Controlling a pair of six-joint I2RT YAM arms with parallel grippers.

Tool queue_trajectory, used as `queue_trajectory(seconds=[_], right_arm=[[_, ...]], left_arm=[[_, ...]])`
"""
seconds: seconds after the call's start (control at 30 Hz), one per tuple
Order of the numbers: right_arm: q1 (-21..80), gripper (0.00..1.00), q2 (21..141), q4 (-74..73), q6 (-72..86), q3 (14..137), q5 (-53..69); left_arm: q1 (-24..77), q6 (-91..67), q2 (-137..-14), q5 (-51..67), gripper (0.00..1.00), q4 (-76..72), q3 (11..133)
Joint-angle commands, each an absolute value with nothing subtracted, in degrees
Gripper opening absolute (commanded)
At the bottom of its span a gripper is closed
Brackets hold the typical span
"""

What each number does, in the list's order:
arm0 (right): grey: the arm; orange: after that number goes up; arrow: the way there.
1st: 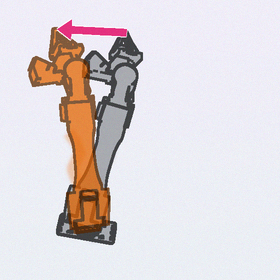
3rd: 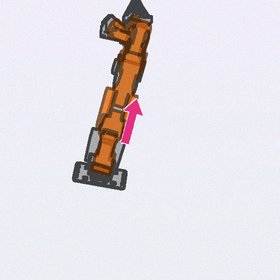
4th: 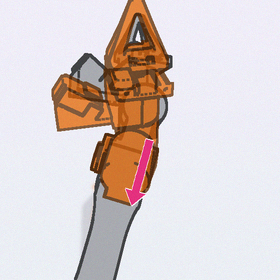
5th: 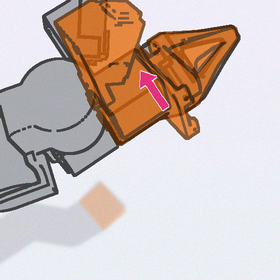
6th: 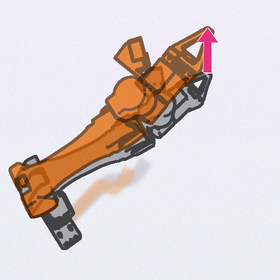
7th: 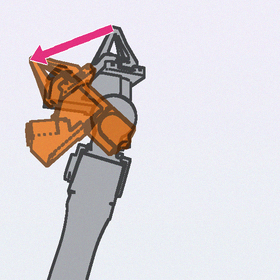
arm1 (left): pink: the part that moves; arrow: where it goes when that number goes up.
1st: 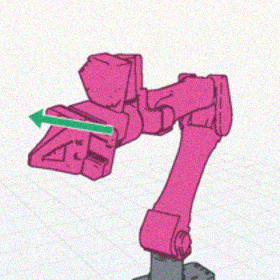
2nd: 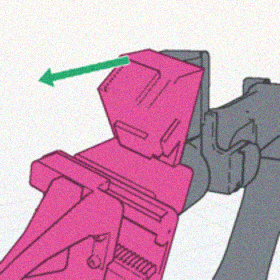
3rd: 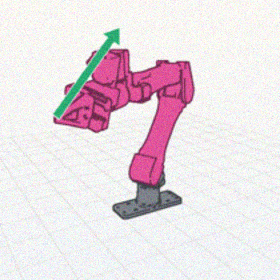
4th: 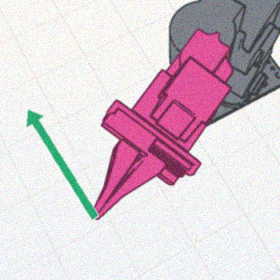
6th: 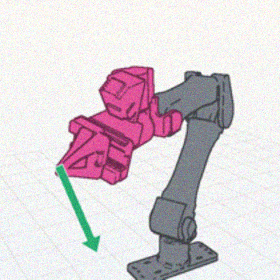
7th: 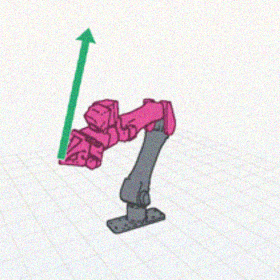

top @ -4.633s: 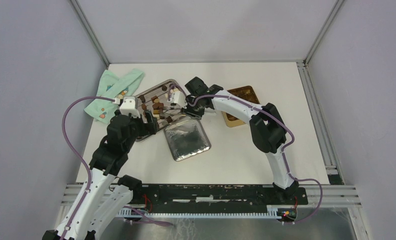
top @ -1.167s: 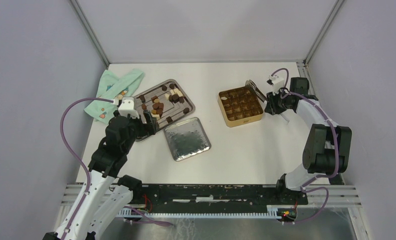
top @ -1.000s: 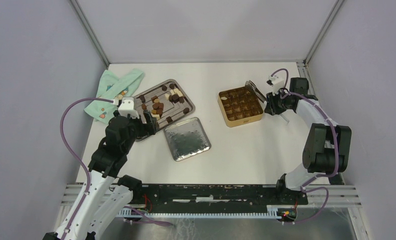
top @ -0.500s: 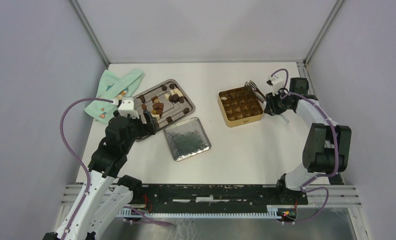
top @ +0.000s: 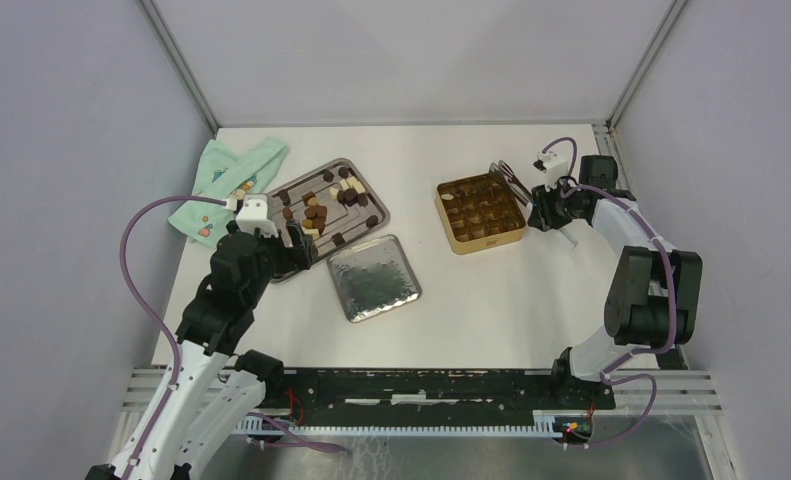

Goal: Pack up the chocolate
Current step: Place the fake chocolate in the packing box.

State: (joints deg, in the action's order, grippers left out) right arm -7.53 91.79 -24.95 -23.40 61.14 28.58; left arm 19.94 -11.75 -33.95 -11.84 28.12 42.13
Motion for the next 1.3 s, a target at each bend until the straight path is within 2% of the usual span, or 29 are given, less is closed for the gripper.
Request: queue_trajectory(seconds=[0.0, 0.7, 0.83, 0.9, 1.0, 1.1, 1.2, 1.27], right_arm=[[-7.7, 0.39, 89.8, -23.4, -23.9, 61.9, 31.4], [-7.7, 0.39, 87.0, -22.2, -24.8, 60.6, 36.2], [-7.7, 0.39, 86.5, -22.2, -24.6, 60.4, 37.0], [-7.7, 0.39, 86.1, -22.1, -24.4, 60.2, 37.4], [-7.7, 0.39, 85.5, -21.9, -24.1, 60.2, 37.7], [-7.7, 0.39, 85.0, -21.8, -23.8, 60.2, 37.9], [-7.7, 0.39, 84.7, -21.9, -23.6, 60.2, 38.0], [-7.7, 0.39, 84.5, -21.9, -23.5, 60.2, 38.1]], left_arm=[[19.6, -8.4, -33.6, -11.6, 0.89, 25.4, 42.1], [19.6, -8.5, -34.6, -10.6, 0.90, 25.1, 42.1], [19.6, -10.6, -36.5, -6.0, 0.94, 24.5, 42.6], [19.6, -14.4, -38.7, -2.1, 0.98, 24.0, 43.9], [19.7, -22.6, -42.5, 5.5, 0.98, 20.6, 44.7], [19.6, -33.4, -45.1, 12.7, 0.97, 9.5, 39.9], [20.2, -43.2, -49.6, 14.0, 0.96, -1.2, 35.6], [23.2, -46.3, -55.4, 10.5, 0.95, -3.8, 37.1]])
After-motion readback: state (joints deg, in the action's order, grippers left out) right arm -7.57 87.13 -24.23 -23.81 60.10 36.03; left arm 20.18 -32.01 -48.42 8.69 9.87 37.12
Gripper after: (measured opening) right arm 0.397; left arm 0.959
